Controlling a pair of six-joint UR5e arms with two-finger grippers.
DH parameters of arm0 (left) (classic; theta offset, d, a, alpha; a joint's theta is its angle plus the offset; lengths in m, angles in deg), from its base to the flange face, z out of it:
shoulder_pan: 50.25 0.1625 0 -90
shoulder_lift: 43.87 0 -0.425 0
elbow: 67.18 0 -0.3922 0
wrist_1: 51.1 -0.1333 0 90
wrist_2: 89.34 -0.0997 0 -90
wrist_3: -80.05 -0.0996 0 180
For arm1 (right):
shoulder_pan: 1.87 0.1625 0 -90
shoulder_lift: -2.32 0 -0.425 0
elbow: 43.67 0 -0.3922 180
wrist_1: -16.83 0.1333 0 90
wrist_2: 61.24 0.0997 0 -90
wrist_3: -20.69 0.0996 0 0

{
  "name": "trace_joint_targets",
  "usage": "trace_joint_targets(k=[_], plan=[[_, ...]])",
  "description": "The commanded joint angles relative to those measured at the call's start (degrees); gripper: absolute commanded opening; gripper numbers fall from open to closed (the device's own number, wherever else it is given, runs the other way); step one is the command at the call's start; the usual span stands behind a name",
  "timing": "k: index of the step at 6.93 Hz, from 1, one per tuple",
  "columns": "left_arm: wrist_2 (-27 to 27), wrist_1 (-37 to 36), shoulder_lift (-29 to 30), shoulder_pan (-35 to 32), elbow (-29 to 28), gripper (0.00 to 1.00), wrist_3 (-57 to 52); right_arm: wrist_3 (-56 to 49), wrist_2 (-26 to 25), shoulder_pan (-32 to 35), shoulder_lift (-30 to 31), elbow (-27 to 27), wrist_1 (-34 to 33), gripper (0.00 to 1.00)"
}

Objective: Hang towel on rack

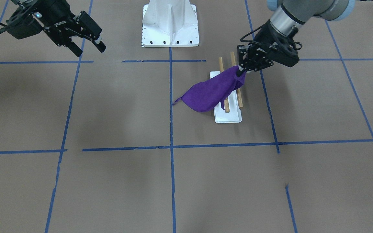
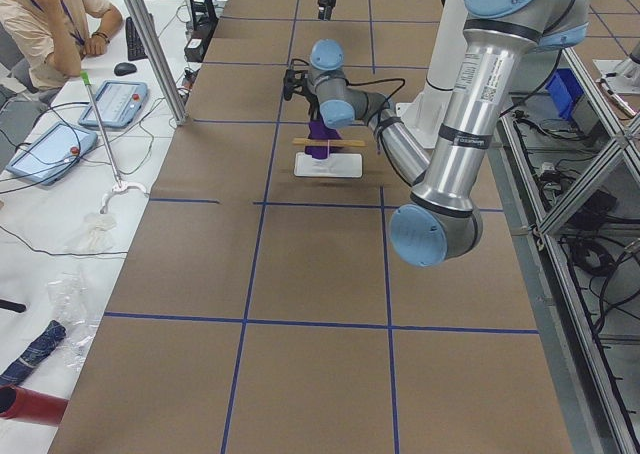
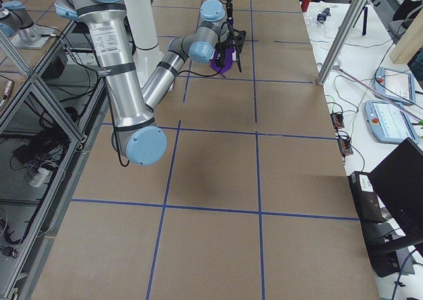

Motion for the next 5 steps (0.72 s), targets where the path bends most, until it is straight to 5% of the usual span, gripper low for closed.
trace_joint_targets(k=[1,5], plan=[[0.36,7.73,-6.61,-3.56,-5.43,0.00,-9.20,-4.97,-0.21,1.87,2.88,0.34,0.30,1.00],[0.36,11.35,-7.32,-4.44,-10.29,0.02,-13.69,-5.43,-0.30,2.93,3.07,0.61,0.31,1.00]])
